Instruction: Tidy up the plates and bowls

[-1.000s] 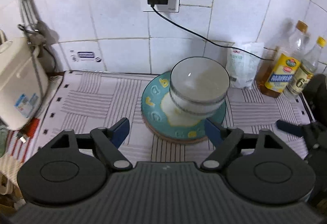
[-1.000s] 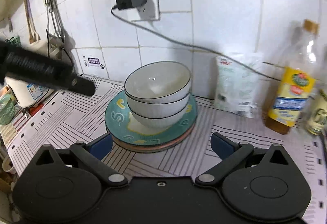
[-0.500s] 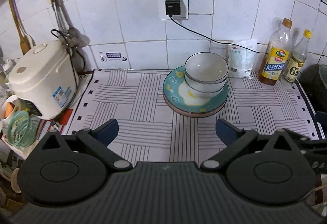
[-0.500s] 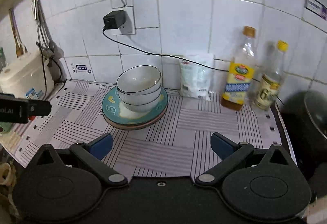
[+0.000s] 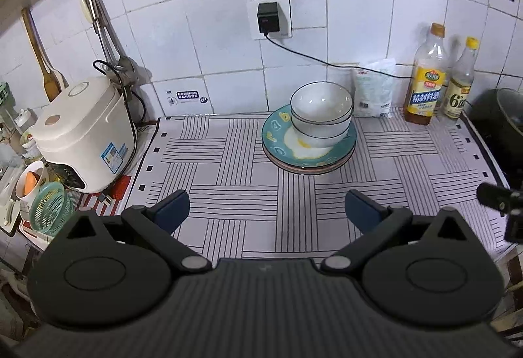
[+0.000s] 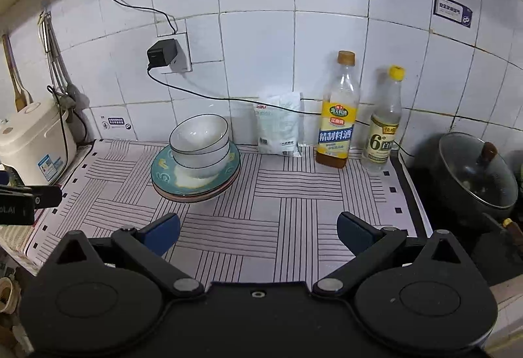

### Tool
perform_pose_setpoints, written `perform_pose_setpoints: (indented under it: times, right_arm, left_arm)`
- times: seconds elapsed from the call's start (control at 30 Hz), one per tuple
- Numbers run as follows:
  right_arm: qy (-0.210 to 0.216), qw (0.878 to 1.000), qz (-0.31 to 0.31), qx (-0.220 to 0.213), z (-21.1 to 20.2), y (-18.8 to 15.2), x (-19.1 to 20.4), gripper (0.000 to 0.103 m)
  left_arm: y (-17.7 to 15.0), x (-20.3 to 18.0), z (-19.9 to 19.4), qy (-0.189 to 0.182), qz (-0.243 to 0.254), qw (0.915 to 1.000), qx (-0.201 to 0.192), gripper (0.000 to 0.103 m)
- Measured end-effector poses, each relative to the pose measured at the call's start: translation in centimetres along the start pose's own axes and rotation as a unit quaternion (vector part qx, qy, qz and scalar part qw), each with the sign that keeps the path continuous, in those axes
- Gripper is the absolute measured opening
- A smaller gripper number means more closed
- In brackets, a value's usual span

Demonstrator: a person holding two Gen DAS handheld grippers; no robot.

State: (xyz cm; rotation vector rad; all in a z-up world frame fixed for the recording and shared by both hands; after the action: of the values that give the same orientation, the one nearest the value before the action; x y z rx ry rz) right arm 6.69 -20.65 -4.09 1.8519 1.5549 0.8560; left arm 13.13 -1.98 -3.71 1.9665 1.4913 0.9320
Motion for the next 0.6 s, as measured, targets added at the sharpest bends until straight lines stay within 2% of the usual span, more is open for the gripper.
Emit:
perform_pose_setpoints:
  times: [0.27, 0.43, 0.6]
  right_arm:
    - [-0.016, 1.000, 0.003, 0.004, -1.4, -1.1, 0.5, 0.103]
    - [-0.020, 1.000, 0.007, -0.009, -2.4, -1.6, 0.9, 0.103]
    - [-0.038, 0.999, -0.015, -0.019, -3.8, -1.9, 1.6, 0.103]
  left_arm:
    - [-1.2, 0.1, -1.5, -0.003, -0.019, 0.9998, -0.010, 0.103]
    - [-2.4, 0.4, -1.8, -0.002, -0.031, 0.9994, -0.013, 0.103]
    - [-3.3, 0.6, -2.2, -0.002, -0.034, 0.9993, -0.017, 0.103]
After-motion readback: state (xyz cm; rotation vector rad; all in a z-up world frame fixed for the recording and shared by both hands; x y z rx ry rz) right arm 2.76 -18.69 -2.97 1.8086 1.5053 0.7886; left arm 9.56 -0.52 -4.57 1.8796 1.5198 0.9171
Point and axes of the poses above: each gripper's, at about its wrist camera, not at the fingertips, and z roughly the way its jaws point, x to its left, y to its top, the point moved 6 cm from there along z, roughly the way its jaws point, and after that the axes turned 8 degrees about y, right-handed, at the moved point
